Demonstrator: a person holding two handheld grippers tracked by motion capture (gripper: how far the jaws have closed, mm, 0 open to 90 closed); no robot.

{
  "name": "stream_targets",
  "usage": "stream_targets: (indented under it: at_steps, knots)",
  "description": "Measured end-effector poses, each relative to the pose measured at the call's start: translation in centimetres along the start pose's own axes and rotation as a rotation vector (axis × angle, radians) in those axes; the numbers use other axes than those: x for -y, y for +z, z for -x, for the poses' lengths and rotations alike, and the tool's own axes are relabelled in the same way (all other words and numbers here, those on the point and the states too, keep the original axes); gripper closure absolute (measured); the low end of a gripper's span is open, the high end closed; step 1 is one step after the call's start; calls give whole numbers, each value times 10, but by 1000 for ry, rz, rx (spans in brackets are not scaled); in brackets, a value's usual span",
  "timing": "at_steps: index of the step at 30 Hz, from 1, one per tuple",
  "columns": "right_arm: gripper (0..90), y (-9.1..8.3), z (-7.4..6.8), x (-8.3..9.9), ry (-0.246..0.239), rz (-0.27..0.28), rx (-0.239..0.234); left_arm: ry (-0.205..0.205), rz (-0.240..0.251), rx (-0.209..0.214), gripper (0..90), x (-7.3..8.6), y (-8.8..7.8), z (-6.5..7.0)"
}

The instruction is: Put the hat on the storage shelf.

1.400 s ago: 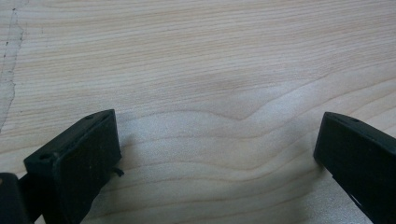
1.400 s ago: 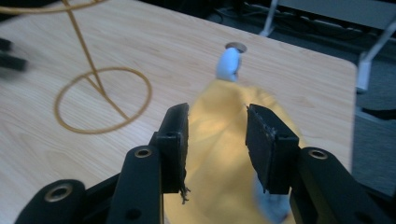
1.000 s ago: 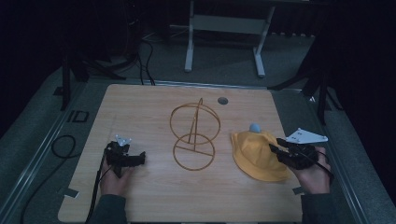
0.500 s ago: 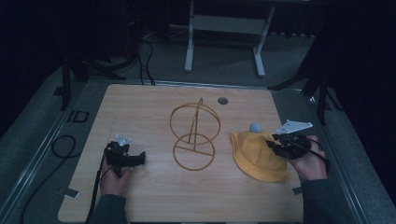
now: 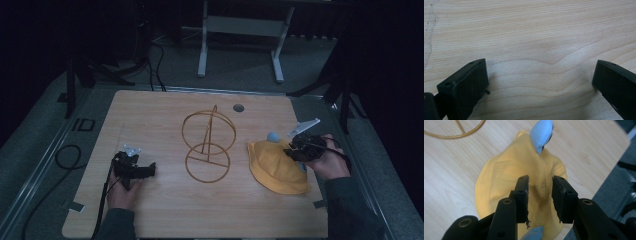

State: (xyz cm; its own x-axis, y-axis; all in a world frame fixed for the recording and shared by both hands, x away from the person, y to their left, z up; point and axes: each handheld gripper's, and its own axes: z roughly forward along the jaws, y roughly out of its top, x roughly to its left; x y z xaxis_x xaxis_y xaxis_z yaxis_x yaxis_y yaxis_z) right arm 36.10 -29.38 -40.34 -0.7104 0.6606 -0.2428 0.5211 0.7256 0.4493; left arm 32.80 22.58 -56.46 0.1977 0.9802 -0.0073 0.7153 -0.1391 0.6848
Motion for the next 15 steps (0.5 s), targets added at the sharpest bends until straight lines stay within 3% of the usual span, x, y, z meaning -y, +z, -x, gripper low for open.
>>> stream_targets:
  at_steps: [7,13,15]
  knots:
    - [633,7,5,-9,-14,-81,-23,1,0,0,4,0,0,0]
    - [622,19,12,-20,-11,-190,-80,5,0,-1,4,0,0,0]
    - [627,21,13,-20,-9,-202,-89,6,-2,-1,4,0,0,0]
